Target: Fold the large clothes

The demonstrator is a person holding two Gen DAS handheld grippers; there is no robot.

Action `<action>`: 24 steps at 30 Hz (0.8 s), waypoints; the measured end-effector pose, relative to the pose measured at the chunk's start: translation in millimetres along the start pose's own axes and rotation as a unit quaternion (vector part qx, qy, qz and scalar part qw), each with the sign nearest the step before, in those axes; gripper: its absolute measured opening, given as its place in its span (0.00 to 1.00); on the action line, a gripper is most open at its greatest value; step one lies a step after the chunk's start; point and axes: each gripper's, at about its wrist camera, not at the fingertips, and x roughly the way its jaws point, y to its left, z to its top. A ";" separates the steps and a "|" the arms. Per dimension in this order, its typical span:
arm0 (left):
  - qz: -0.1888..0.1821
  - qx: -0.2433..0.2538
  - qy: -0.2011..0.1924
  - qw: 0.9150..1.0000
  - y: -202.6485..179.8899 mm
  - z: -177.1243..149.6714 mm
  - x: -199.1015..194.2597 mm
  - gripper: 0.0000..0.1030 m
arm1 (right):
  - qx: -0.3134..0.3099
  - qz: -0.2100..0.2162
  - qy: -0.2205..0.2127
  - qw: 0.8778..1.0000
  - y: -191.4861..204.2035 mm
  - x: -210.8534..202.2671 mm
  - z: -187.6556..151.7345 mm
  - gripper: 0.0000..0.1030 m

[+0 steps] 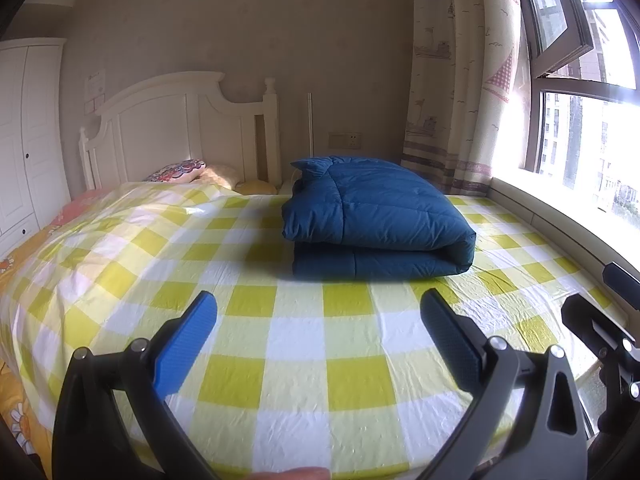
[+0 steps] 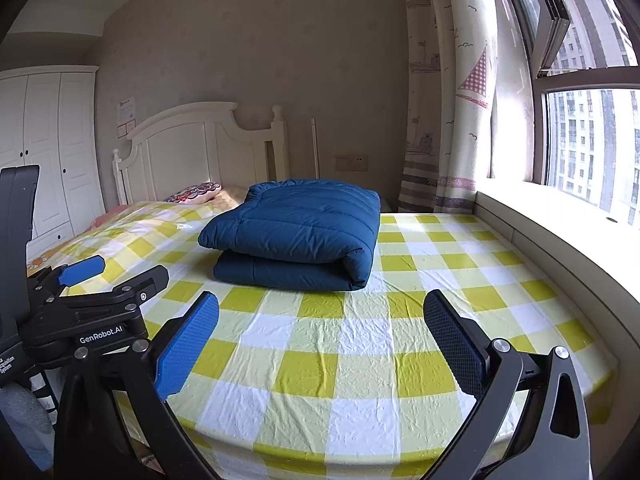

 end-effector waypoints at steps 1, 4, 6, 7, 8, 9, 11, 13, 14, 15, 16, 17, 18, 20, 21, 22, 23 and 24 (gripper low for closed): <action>0.001 0.000 0.000 1.000 0.3 -0.4 -0.1 0.98 | 0.000 0.001 0.000 1.000 0.4 -0.1 -0.2 0.96; 0.001 0.000 0.000 1.000 0.2 -0.6 -0.1 0.98 | -0.001 0.001 0.001 1.000 1.9 -0.3 -0.6 0.96; 0.001 0.000 0.000 1.000 0.2 -0.6 -0.1 0.98 | -0.001 0.002 0.002 1.000 2.8 -0.6 -1.1 0.96; 0.001 0.000 0.000 1.000 0.5 -0.8 -0.1 0.98 | -0.001 0.002 0.002 1.000 3.3 -0.6 -1.3 0.96; 0.001 0.000 0.000 1.000 0.7 -0.9 0.0 0.98 | -0.002 0.002 0.002 1.000 3.2 -0.3 -1.3 0.96; 0.001 0.000 0.000 1.000 0.4 -0.7 0.0 0.98 | -0.002 0.002 0.002 1.000 3.4 -0.6 -1.4 0.96; 0.002 0.000 0.000 1.000 0.4 -1.2 -0.3 0.98 | -0.002 0.002 0.002 1.000 3.6 -0.4 -1.4 0.96; 0.002 0.000 0.000 1.000 0.8 -2.1 -0.6 0.98 | -0.002 0.002 0.002 1.000 3.8 -0.5 -1.5 0.96; 0.002 0.001 0.000 1.000 0.9 -2.2 -0.8 0.98 | -0.002 0.002 0.002 1.000 4.0 -0.6 -1.5 0.96; 0.003 0.001 0.000 1.000 0.6 -1.8 -0.6 0.98 | -0.002 0.002 0.002 1.000 4.2 -0.7 -1.5 0.96; 0.003 0.001 0.000 1.000 0.9 -2.5 -0.9 0.98 | -0.002 0.002 0.002 1.000 4.1 -0.5 -1.5 0.96; 0.004 0.001 0.000 1.000 0.9 -3.8 -1.2 0.98 | -0.003 0.001 0.002 1.000 4.4 -0.8 -1.6 0.96; 0.004 0.001 -0.001 1.000 1.6 -4.4 -1.4 0.98 | -0.003 0.001 0.001 1.000 4.8 -1.2 -1.7 0.96; 0.005 0.000 -0.001 1.000 1.7 -4.5 -1.6 0.98 | -0.003 0.002 0.003 1.000 4.7 -0.7 -1.7 0.96; 0.005 0.000 -0.001 1.000 2.4 -5.6 -2.0 0.98 | -0.003 0.002 0.003 1.000 5.0 -0.6 -1.8 0.96; 0.005 0.001 -0.001 1.000 1.8 -5.2 -1.9 0.98 | -0.004 0.002 0.003 1.000 5.2 -0.6 -1.9 0.96; 0.005 0.001 -0.001 1.000 1.4 -4.9 -1.9 0.98 | -0.004 0.002 0.004 1.000 5.4 -0.5 -2.0 0.96; 0.005 0.000 -0.001 1.000 1.5 -4.9 -1.9 0.98 | -0.003 0.002 0.005 1.000 5.7 -0.3 -2.2 0.96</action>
